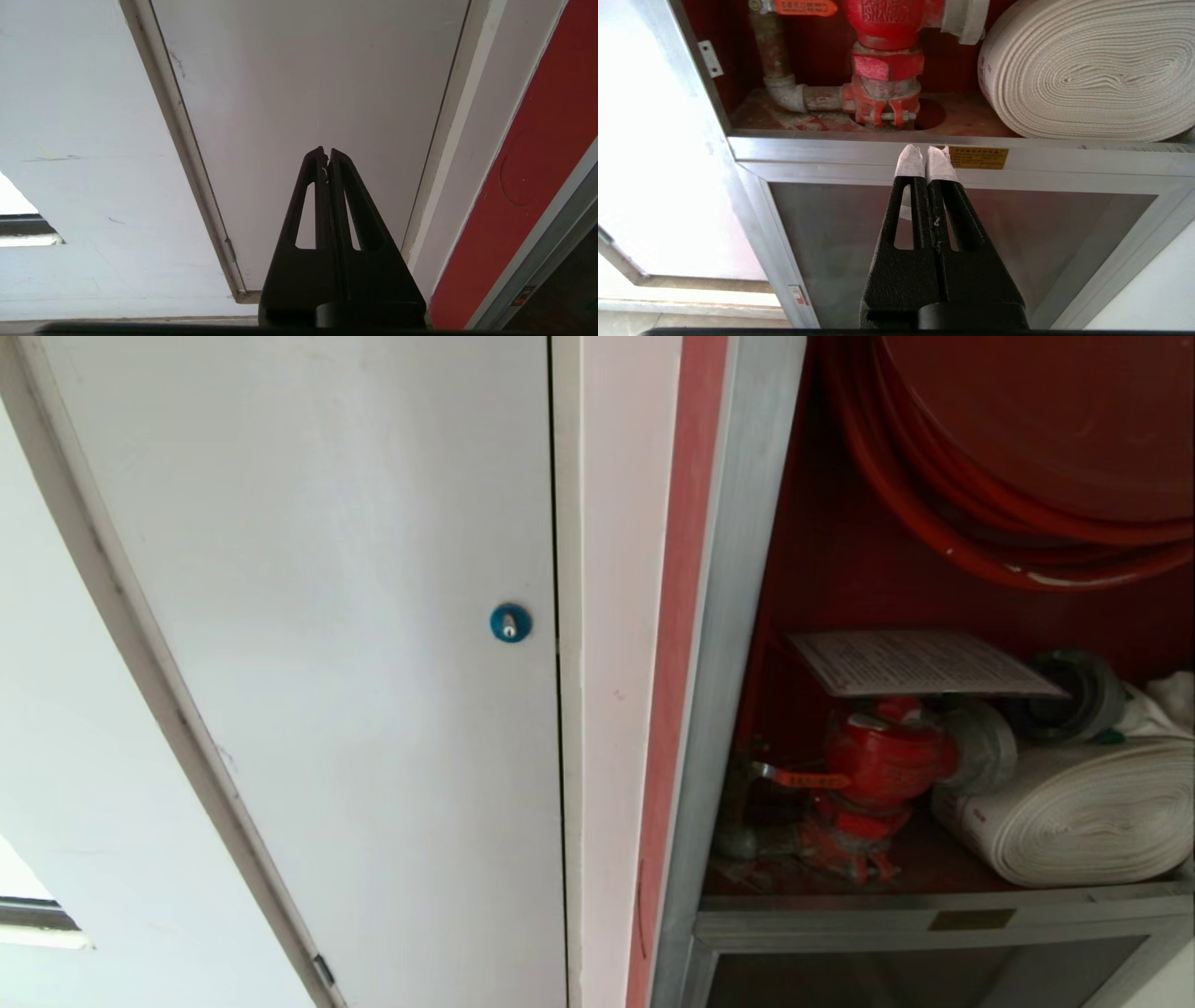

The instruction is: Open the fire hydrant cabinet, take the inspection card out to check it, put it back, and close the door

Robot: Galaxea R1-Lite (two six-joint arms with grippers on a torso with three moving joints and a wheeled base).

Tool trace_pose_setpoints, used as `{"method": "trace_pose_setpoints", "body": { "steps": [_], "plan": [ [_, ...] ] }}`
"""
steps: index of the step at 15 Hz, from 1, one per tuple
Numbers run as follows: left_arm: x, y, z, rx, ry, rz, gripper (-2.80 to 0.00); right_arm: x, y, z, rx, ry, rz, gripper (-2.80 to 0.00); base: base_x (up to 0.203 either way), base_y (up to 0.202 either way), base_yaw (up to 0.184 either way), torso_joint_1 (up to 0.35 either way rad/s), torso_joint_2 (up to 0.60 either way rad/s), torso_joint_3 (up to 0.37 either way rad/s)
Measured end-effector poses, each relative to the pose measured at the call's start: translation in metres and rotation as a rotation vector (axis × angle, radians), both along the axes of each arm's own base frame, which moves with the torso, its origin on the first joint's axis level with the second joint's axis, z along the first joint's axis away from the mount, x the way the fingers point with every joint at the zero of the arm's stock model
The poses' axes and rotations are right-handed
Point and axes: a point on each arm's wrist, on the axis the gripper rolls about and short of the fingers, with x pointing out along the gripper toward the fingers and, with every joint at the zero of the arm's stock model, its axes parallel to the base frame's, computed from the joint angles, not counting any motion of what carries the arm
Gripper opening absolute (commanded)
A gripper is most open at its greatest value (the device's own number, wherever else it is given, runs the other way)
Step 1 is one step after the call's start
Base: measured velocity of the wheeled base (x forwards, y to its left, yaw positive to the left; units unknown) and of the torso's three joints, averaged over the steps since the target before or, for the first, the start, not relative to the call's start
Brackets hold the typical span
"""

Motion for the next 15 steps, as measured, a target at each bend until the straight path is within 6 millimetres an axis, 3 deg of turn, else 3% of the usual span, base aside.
{"method": "trace_pose_setpoints", "body": {
  "steps": [6, 11, 15],
  "plan": [
    [0.0, 0.0, 0.0, 0.0, 0.0, 0.0, -2.8, -0.001, -0.001, 0.003, -0.003, -0.003, -0.038, -2.8, 0.0, 0.0, 0.0, 0.0, 0.0, 0.0],
    [0.0, 0.0, 0.0, 0.0, 0.0, -0.001, -2.8, -0.012, -0.001, 0.061, -0.047, -0.12, -0.039, -2.8, 0.0, 0.0, 0.0, 0.0, 0.0, 0.0],
    [0.0, 0.0, 0.0, 0.0, 0.0, -0.001, -2.8, 0.004, 0.0, 0.093, -0.252, -0.05, -0.02, -2.8, 0.0, 0.0, 0.0, 0.0, 0.0, 0.0]
  ]
}}
